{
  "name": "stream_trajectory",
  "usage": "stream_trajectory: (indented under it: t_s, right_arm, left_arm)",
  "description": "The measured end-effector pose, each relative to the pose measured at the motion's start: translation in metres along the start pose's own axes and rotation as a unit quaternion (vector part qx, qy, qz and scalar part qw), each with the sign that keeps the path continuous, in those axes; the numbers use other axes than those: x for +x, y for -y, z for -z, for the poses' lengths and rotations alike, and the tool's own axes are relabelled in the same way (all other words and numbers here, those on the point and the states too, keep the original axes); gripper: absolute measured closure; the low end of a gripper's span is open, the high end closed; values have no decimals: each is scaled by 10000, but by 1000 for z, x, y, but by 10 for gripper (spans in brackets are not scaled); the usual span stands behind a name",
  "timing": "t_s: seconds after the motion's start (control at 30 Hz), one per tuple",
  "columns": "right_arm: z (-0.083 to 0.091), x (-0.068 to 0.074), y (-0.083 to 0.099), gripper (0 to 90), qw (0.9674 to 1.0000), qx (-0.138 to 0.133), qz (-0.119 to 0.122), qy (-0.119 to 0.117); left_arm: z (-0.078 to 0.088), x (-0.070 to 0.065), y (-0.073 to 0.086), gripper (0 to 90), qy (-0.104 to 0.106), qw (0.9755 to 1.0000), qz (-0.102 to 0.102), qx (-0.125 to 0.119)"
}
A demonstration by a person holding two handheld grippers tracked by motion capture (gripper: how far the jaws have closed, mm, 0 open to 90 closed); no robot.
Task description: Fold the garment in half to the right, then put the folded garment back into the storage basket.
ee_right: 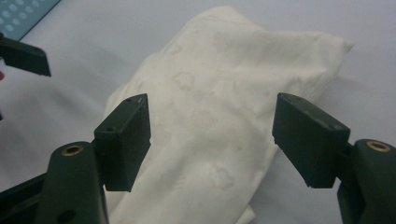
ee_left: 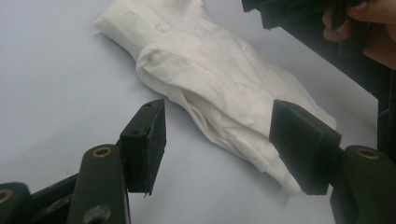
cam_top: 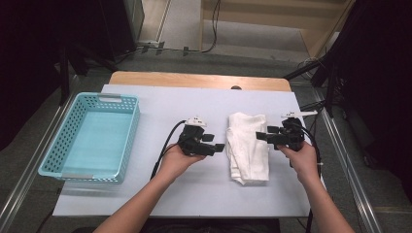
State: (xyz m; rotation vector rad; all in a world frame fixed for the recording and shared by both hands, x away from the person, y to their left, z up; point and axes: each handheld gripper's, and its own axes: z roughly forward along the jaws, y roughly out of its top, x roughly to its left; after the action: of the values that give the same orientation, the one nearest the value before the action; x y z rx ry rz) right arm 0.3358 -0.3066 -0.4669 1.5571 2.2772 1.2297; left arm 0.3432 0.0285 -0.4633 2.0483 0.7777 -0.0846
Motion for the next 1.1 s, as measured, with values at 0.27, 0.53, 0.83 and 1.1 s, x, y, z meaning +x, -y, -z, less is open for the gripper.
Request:
stream_trajectory:
  t_s: [0.27,0.53,0.83,1.1]
  right_arm:
    - [1,12,17,263,9996,156,210,-85]
    - [7,23,29,263,9992,107,291,-249]
    - [14,35,44,263,9986,123,471,-184]
    - [19,44,54,263,9984,121,519,-208]
  left_arm:
    - [-2,1,0,367,-17,10000,-18,22]
    - [-2,0,0,367,-49,10000,-83,25]
    - [-7,-1,1,367,-33,10000,-51,64]
    - [-12,-2,-1,332,-66,9999,-123,76]
